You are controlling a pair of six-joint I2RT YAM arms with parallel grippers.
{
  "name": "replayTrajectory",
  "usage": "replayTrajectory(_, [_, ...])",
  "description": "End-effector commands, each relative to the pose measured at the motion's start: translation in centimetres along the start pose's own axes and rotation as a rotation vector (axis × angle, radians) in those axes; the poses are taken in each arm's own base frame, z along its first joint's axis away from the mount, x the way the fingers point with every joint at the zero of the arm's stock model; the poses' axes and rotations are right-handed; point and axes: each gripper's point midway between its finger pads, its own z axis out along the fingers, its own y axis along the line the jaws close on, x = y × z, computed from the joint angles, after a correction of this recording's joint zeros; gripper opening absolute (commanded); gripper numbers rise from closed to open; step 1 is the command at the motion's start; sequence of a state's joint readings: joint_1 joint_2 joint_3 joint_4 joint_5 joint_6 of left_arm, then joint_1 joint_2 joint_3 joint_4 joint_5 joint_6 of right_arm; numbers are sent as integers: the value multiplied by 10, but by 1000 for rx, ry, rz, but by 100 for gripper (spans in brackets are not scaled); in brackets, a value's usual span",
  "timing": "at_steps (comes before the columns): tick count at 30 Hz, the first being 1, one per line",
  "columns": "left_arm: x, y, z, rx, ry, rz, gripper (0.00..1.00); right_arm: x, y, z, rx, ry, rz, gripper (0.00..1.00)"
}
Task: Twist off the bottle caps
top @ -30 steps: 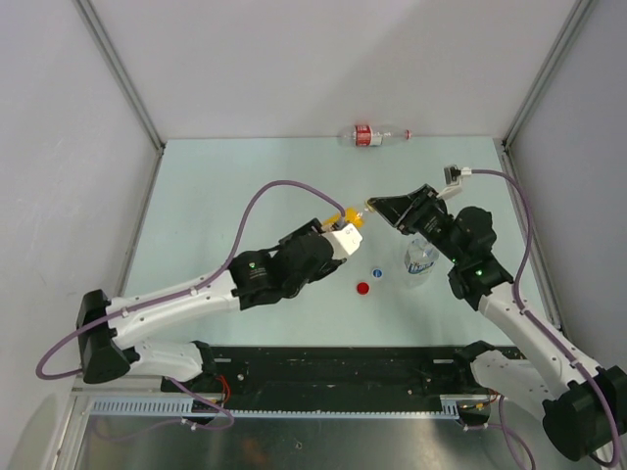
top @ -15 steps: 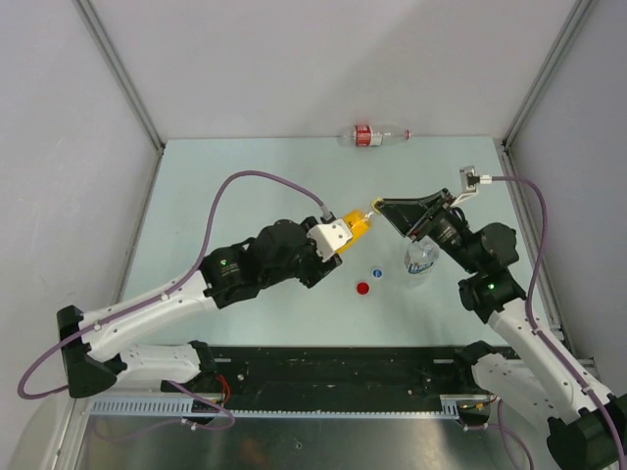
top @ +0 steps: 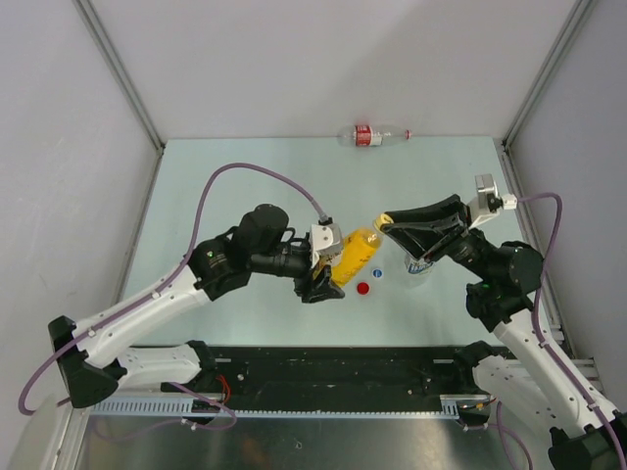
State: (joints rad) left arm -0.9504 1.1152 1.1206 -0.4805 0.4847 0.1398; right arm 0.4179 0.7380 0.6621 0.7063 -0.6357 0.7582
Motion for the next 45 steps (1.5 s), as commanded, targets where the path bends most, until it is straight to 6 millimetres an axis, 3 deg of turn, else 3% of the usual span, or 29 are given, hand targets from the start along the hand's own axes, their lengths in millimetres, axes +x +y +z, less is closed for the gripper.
replayTrajectory(1, [-37,-76,-18,464,-149,141,25,8,23,-2,-143,51,-64,0])
replayTrajectory(10, [-40,-109,-46,734,-203,140,27,19,54,-12,-341,130,-146,0])
replayTrajectory(17, [-39,-96,-40,689,-191,110,26,20,48,-11,-302,126,-145,0])
replayTrajectory(21, [-37,-84,-31,605,-173,99,25,15,38,-8,-228,97,-122,14])
replayTrajectory(26, [-34,-60,-20,443,-148,91,25,7,26,-8,-134,61,-109,53])
replayTrajectory(29, [-30,-39,-14,311,-126,87,25,2,21,-10,-91,42,-106,70])
replayTrajectory(38, [-12,30,-6,-76,-33,61,25,-10,17,-15,-22,-4,-94,97])
replayTrajectory(45, [6,79,-12,-356,49,24,25,-8,-22,-18,169,-32,-25,98])
